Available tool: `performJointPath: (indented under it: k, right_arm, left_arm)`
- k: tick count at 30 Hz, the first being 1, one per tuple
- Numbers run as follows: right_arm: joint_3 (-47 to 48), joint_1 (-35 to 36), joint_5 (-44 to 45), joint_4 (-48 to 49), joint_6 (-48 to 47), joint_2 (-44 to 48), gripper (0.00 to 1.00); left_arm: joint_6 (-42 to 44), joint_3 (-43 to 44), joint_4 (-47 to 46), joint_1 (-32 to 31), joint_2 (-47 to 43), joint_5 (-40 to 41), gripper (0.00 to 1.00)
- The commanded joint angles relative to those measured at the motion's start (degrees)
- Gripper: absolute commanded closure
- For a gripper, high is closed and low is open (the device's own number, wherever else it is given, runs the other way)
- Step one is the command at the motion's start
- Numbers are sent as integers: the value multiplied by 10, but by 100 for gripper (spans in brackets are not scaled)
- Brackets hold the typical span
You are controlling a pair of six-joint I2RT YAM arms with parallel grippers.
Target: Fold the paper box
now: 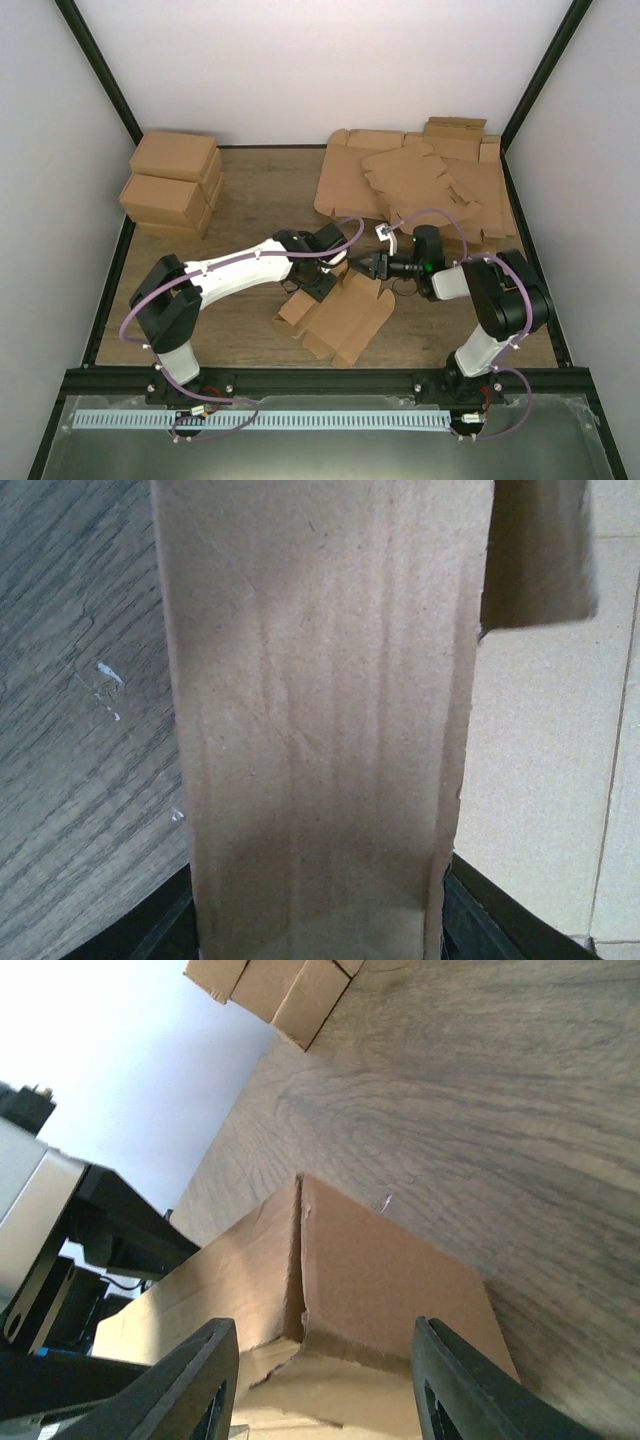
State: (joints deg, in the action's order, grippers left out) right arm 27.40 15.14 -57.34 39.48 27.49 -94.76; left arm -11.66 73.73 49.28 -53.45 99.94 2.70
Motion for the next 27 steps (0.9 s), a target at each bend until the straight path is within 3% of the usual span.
performJointPath:
  k: [1,9,18,27]
  right_arm:
    - [-28,-4,-31,80,0,15,48]
    - [-41,1,-59,134,-3,3,44]
    - [-40,11,-18,94,-51,-7,60]
    - [-23,41,33,46,-105,-13,60]
  left_arm:
    - [3,4,-15,0,-11,-13,48]
    - [11,13,-13,0,-6,-33,48]
    - [23,12,-4,7,-7,-67,48]
    - [40,17,3,21,-5,-102,48]
